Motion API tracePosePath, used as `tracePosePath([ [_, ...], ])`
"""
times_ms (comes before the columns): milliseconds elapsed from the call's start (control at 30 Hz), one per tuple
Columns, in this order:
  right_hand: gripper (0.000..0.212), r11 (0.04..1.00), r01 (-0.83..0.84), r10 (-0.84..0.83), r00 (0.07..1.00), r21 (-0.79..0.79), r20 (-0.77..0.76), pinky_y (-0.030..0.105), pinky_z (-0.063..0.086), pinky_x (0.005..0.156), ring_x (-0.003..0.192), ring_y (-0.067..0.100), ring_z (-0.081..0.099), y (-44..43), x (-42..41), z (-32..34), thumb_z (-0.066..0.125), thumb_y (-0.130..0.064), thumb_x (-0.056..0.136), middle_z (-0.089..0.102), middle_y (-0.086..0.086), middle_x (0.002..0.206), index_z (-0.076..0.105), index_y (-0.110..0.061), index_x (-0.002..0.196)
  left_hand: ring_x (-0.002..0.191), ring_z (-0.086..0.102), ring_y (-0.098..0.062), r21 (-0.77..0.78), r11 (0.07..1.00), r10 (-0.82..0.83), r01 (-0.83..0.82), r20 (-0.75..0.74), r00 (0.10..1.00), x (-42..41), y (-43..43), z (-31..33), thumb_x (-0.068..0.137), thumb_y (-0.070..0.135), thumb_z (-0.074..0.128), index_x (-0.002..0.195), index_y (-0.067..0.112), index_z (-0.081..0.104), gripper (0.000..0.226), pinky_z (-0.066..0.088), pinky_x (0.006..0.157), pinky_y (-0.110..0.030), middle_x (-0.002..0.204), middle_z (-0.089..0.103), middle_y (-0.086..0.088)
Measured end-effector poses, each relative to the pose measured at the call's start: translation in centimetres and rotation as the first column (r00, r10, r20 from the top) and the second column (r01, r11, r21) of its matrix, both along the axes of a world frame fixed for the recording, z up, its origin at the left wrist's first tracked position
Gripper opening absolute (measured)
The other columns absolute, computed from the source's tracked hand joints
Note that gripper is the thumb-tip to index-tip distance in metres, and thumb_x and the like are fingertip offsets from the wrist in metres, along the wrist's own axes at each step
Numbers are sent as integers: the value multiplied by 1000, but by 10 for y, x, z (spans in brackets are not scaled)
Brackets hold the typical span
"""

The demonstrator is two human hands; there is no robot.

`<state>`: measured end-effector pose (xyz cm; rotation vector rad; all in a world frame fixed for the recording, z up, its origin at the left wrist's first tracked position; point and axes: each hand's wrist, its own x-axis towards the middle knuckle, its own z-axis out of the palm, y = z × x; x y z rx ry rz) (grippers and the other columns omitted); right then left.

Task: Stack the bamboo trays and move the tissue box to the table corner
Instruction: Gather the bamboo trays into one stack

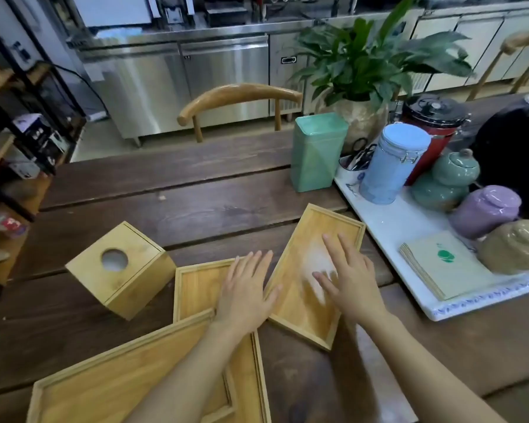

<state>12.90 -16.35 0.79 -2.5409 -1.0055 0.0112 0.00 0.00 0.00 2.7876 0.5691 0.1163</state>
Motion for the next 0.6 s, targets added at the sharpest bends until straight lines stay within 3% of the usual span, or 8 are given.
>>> tracePosePath([
  [133,69,993,108,-114,983,-51,-145,46,25,106,138,33,25,-2,-7,-14,50,-44,87,15,17,154,15,-25,144,145,13,-15,-17,1000,3,-5,-97,995,-4,-8,-9,93,54,33,148,20,18,67,-7,116,-35,155,30,0],
  [267,76,981,185,-194,937,-59,-289,47,25,109,138,37,22,-2,-15,-27,52,-41,87,3,21,155,9,-17,145,144,15,-13,-152,987,40,-58,-121,992,-8,-25,-13,93,49,39,148,15,18,68,-8,115,-33,155,28,-2],
  [367,78,968,249,-220,886,18,-408,43,14,114,143,33,-1,3,-21,-31,55,-33,88,-7,19,155,5,-15,145,144,17,-14,-266,953,115,-146,-129,985,-8,-38,-11,93,46,42,147,12,19,68,-5,117,-35,155,28,-4],
  [467,67,964,264,-225,877,33,-425,43,6,116,143,30,-11,5,-18,-34,50,-26,91,-5,18,156,12,-11,144,144,19,-17,-322,927,133,-193,-201,971,-5,-49,-4,93,44,43,147,8,19,69,-4,118,-39,155,29,-8],
  [600,53,989,140,-144,923,-37,-357,41,4,116,143,28,-11,-3,-5,-38,40,-28,95,0,15,157,22,-10,142,144,17,-19,-281,943,99,-176,-268,958,-7,-60,4,90,48,46,148,8,14,77,-8,117,-46,156,27,-9],
])
